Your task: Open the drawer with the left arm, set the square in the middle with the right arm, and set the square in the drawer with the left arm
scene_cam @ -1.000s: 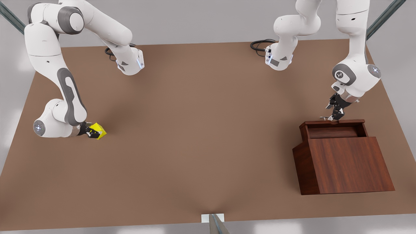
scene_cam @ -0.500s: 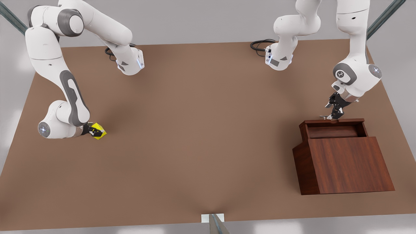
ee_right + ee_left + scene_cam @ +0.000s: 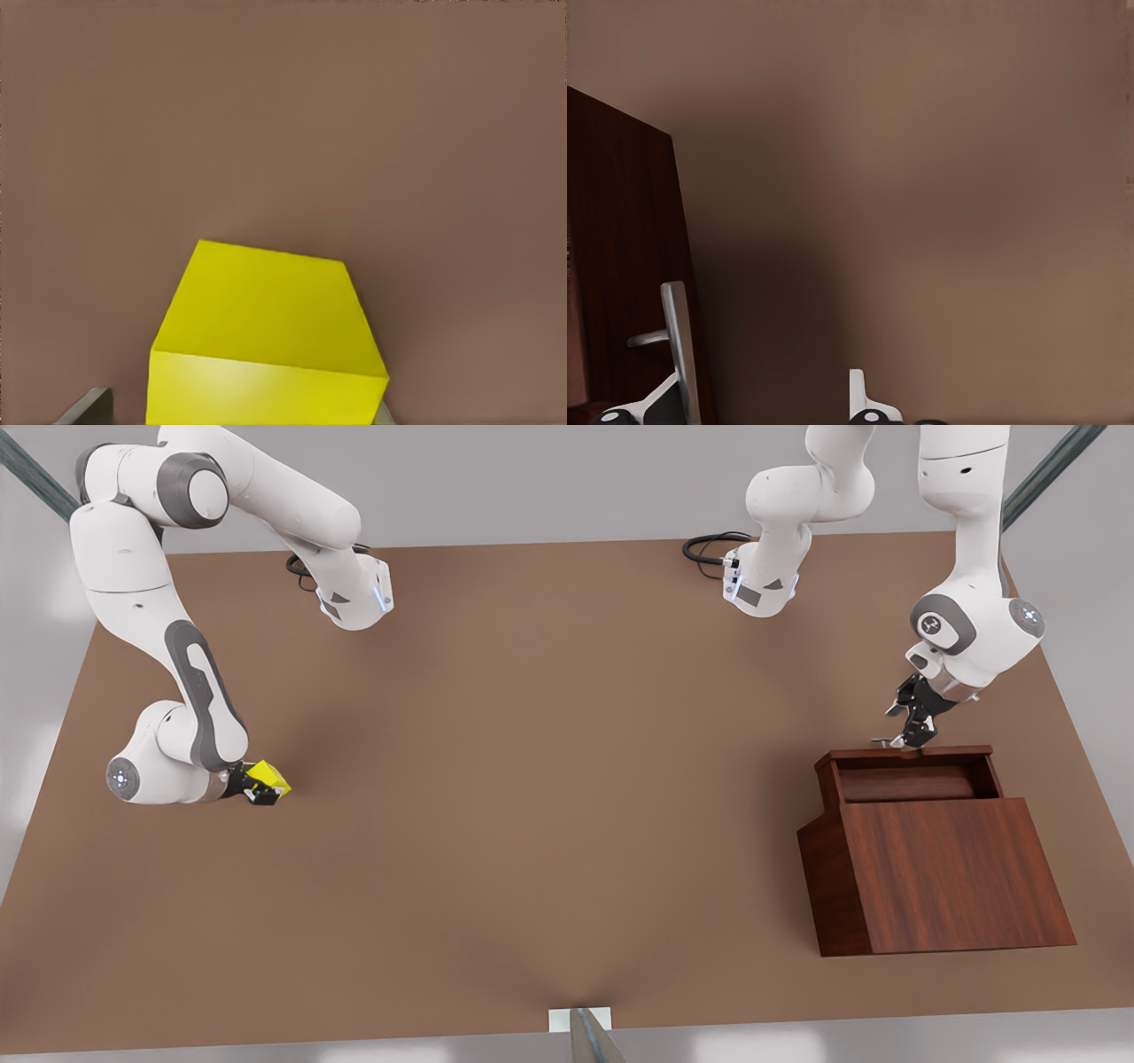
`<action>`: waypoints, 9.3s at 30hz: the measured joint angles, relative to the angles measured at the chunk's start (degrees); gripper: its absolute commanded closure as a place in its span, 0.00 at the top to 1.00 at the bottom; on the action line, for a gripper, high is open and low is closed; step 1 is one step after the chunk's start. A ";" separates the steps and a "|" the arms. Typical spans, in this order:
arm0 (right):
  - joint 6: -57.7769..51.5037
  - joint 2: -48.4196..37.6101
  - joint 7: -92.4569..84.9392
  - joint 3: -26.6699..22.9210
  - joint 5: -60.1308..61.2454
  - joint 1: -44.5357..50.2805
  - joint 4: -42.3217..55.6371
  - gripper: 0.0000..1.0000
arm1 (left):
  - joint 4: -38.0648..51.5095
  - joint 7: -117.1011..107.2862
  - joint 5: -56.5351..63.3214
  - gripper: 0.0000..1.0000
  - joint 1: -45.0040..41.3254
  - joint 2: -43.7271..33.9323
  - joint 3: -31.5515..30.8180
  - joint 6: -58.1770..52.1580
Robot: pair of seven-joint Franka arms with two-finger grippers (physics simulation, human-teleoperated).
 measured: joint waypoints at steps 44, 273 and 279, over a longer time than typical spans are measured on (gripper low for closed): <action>1.31 2.50 3.09 0.00 -2.31 0.03 3.42 0.79 | 58.44 -83.52 11.37 1.00 -21.75 12.90 -7.49 -52.12; -31.47 -10.05 -20.15 -2.47 -5.29 19.09 36.37 1.00 | 37.69 -113.99 24.70 0.70 -28.87 34.33 -29.82 -14.75; -31.53 -10.05 -20.25 -2.55 -5.28 19.07 36.37 1.00 | 37.64 -115.11 23.73 0.70 -26.00 28.88 -29.33 -17.19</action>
